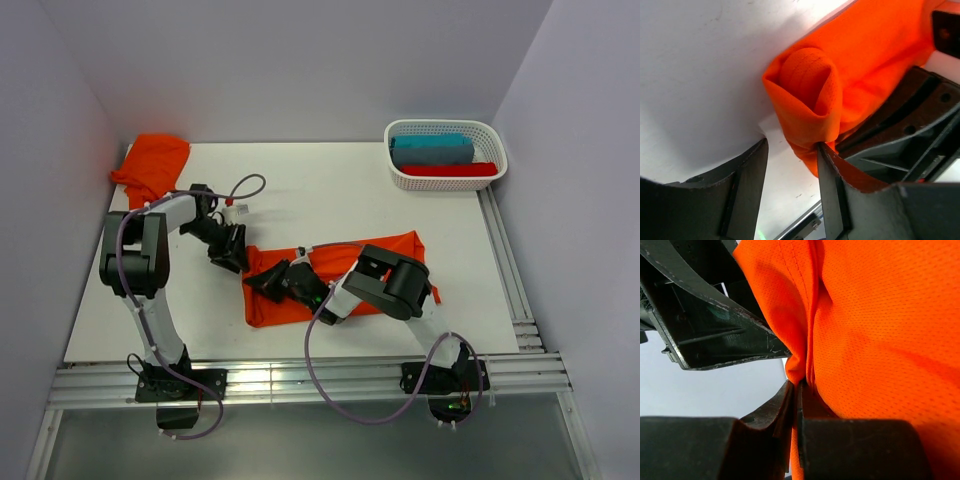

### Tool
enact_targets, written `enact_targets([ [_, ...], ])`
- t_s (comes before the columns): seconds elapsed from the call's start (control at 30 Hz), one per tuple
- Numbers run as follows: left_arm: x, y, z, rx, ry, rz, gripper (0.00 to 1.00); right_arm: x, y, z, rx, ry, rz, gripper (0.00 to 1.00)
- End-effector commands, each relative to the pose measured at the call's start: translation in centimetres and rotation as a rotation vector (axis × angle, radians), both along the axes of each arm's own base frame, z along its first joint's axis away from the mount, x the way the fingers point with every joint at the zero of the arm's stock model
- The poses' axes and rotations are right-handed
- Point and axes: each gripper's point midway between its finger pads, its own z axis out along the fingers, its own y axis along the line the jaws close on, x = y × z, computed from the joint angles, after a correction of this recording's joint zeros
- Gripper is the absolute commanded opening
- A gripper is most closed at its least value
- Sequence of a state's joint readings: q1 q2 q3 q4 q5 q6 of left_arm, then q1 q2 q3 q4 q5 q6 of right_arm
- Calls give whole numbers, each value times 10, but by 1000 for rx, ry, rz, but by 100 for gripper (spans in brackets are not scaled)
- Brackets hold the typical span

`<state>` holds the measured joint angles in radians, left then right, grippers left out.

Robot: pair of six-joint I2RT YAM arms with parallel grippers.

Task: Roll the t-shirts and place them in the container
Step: Roll the tshirt

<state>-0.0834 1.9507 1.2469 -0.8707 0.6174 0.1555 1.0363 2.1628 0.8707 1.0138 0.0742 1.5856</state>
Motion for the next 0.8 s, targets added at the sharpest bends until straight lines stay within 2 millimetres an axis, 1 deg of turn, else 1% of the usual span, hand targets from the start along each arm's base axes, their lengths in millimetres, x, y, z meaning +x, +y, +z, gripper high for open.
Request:
enact_targets([
  [0.0, 11, -7, -9, -24, -26, 22, 50, 4, 2, 12, 93, -5, -7, 7],
  [0.1, 13, -11, -11, -24, -22, 36, 50, 4, 3, 8, 82, 1, -4, 7],
  [0.13, 14, -14, -10, -24, -26, 36, 48, 4, 3, 9, 79, -1, -3, 7],
  [0.2, 15, -15, -11, -9, -23, 46, 44, 4, 3, 5, 38, 2, -3, 7],
  [0.23, 14, -16, -11, 3, -25, 46, 38, 6, 3, 5, 22, 0, -5, 7],
  [0.27, 15, -17, -10, 15, -29, 50, 33, 5, 1, 0, -21, 16, -6, 7],
  [0.3, 16, -14, -12, 46, -35, 55, 29, 5, 1, -1, -49, 9, -4, 9],
  [0.33, 15, -15, -12, 59, -39, 52, 21, 6, -2, -8, -98, 22, -10, 11],
  [0.37, 15, -15, -11, 71, -45, 55, 18, 7, -3, -2, -110, 16, -14, 13],
  [0.4, 16, -14, -11, 85, -52, 56, 14, 7, -3, -3, -135, 9, -11, 18],
  [0.43, 17, -11, -12, 117, -66, 56, 8, 7, -6, -7, -178, 20, -15, 21],
  [0.47, 19, -9, -12, 136, -79, 58, 5, 7, -6, -1, -191, 10, -14, 27],
  [0.5, 20, -7, -12, 155, -86, 57, 2, 8, -8, -2, -221, 4, -16, 30],
  [0.53, 19, -5, -14, 185, -92, 53, 0, 8, -6, 3, -238, -5, -17, 32],
  [0.57, 21, -4, -13, 193, -104, 52, 0, 7, -11, 1, -287, 2, -23, 36],
  [0.6, 20, -3, -13, 203, -108, 50, 0, 7, -12, 2, -318, -12, -20, 38],
  [0.63, 21, -1, -14, 222, -113, 49, 0, 9, -10, 8, -333, -21, -22, 39],
  [0.67, 21, 0, -14, 231, -117, 49, 0, 6, -14, 7, -379, -17, -25, 42],
  [0.77, 20, 1, -15, 260, -125, 41, 0, 1, -18, 14, -453, -31, -17, 45],
])
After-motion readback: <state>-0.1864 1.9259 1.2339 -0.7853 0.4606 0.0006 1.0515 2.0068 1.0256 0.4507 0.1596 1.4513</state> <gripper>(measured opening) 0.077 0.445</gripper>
